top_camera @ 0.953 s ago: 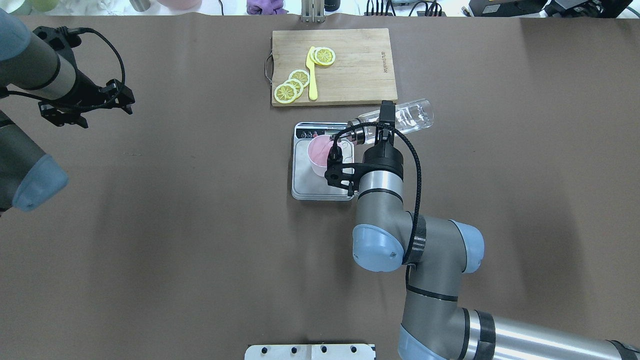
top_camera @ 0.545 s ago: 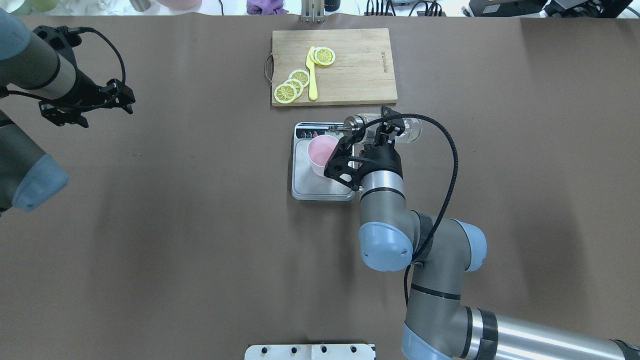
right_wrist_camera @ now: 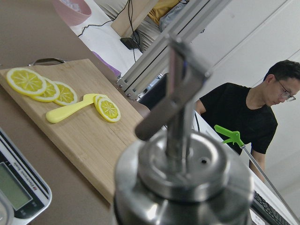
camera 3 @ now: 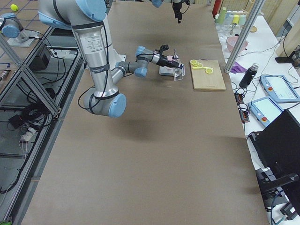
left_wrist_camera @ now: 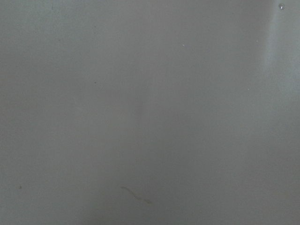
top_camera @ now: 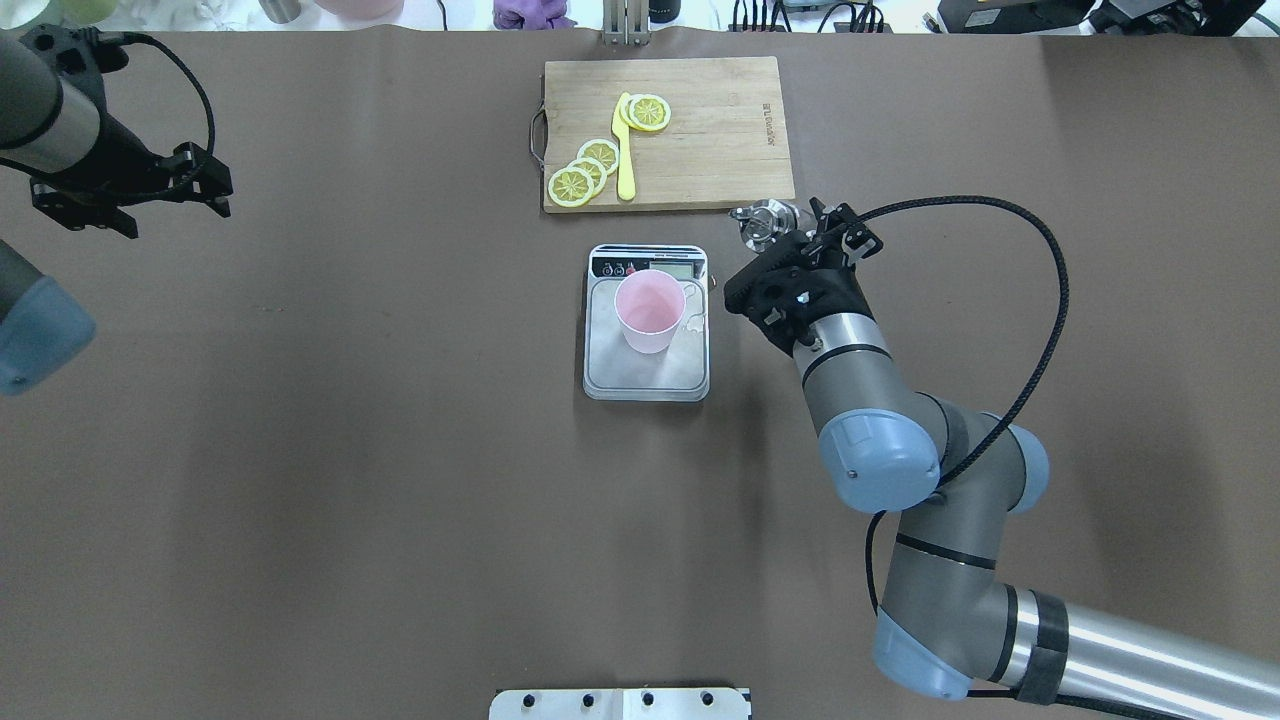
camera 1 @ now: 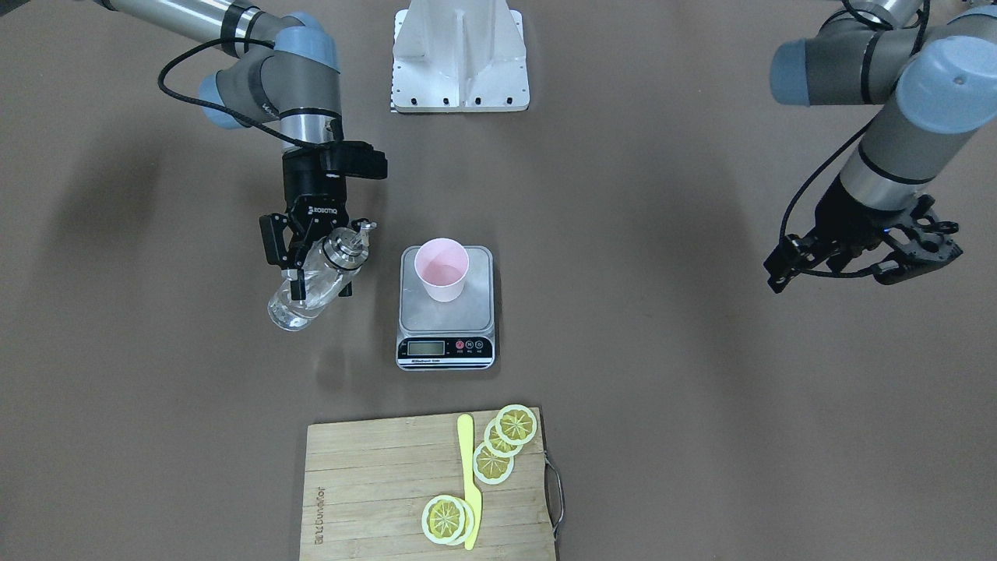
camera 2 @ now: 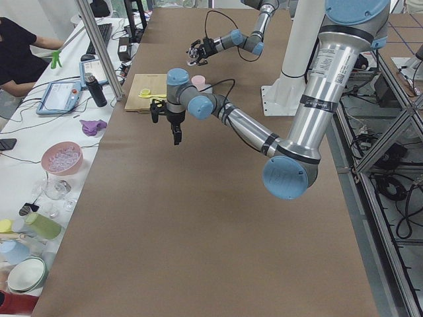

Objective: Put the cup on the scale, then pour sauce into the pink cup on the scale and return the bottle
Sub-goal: 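Turn the bottle upright and carry it back with the right gripper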

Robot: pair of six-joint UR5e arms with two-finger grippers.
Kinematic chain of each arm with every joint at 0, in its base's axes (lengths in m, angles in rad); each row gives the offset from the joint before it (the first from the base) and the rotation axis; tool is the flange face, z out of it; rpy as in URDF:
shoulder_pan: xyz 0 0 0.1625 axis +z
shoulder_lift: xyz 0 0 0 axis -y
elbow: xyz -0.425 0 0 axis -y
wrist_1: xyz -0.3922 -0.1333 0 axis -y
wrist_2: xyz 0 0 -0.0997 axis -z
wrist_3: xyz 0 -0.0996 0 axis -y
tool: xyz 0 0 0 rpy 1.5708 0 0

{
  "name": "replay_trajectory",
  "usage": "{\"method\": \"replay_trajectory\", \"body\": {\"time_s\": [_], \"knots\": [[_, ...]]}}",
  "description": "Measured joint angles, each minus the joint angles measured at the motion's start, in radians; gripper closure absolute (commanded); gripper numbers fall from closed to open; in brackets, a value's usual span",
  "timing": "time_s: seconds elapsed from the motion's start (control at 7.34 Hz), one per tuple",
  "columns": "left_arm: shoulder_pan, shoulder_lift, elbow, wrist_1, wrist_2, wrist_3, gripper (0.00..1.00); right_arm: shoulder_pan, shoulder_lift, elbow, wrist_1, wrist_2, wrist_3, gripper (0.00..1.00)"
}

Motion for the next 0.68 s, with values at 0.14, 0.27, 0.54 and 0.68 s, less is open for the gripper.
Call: {"method": "replay_trajectory", "body": {"time_s": [0.14, 0.27, 0.54, 0.68], "knots": [[-0.049, 0.036, 0.003, 0.008, -0.018, 0.143, 0.01, 0.024, -0.034, 0.033, 0.008, 0.044, 0.071, 0.85], [-0.083, 0.068, 0.005, 0.011, -0.027, 0.248, 0.01, 0.061, -0.069, 0.071, 0.011, 0.111, 0.154, 0.85], [-0.107, 0.093, 0.005, 0.012, -0.031, 0.32, 0.01, 0.143, -0.124, 0.116, 0.012, 0.264, 0.335, 0.85], [-0.11, 0.095, 0.002, 0.011, -0.031, 0.327, 0.01, 0.172, -0.144, 0.12, 0.013, 0.326, 0.435, 0.85]]}}
